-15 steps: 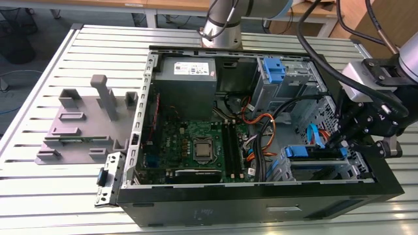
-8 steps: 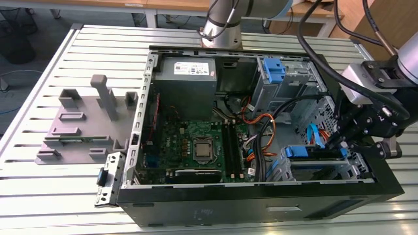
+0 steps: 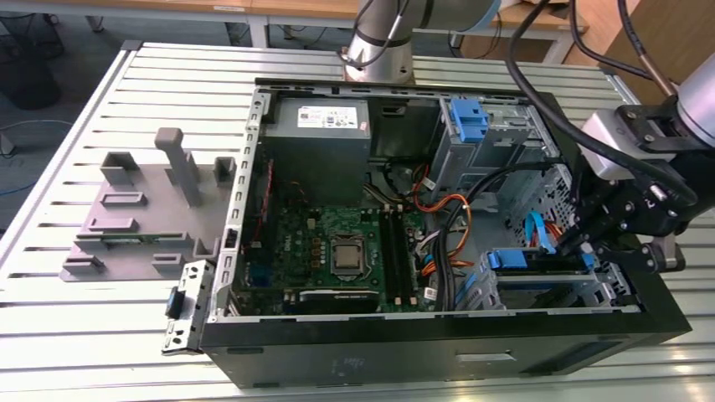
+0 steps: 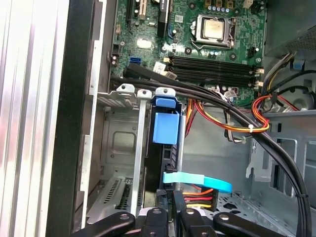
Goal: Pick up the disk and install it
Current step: 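Insert the second disk wire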
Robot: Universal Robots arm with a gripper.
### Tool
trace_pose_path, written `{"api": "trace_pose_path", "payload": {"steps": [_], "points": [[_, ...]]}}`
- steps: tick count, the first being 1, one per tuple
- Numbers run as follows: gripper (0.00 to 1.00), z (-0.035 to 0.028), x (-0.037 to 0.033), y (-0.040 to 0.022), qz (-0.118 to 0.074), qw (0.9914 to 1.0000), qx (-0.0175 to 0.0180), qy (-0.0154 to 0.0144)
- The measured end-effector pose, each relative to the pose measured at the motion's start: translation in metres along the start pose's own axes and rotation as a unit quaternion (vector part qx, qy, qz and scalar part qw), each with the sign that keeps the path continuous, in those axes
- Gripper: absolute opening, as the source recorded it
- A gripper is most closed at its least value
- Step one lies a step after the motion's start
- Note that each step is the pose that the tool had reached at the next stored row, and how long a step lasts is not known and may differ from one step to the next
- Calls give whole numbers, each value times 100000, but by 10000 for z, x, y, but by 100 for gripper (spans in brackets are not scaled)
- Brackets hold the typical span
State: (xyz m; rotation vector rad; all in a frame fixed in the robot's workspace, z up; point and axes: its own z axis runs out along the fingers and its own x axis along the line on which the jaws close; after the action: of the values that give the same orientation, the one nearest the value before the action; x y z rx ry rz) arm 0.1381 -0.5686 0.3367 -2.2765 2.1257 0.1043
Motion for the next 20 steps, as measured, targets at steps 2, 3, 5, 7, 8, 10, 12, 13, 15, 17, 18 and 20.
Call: {"api": "trace_pose_path", "payload": {"steps": [2, 3, 5, 7, 8, 10, 12, 13, 15, 17, 18, 20], "points": [[16, 5, 0, 3, -29, 100000, -1, 9], [16, 9, 1, 3, -32, 100000, -2, 5], [16, 19, 2, 3, -30, 100000, -3, 7], [16, 25, 3, 3, -30, 100000, -2, 18], [16, 26, 3, 3, -30, 100000, -3, 25], [16, 28, 3, 3, -33, 100000, -2, 14], [16, 29, 3, 3, -32, 100000, -1, 7], [16, 24, 3, 3, -31, 100000, -2, 1], [16, 1, 1, 4, -30, 100000, -2, -1], [16, -2, 1, 4, -27, 100000, -2, -8], [16, -3, 2, 4, -30, 100000, -2, 0], [16, -4, 9, 4, -30, 100000, -1, 7]]}}
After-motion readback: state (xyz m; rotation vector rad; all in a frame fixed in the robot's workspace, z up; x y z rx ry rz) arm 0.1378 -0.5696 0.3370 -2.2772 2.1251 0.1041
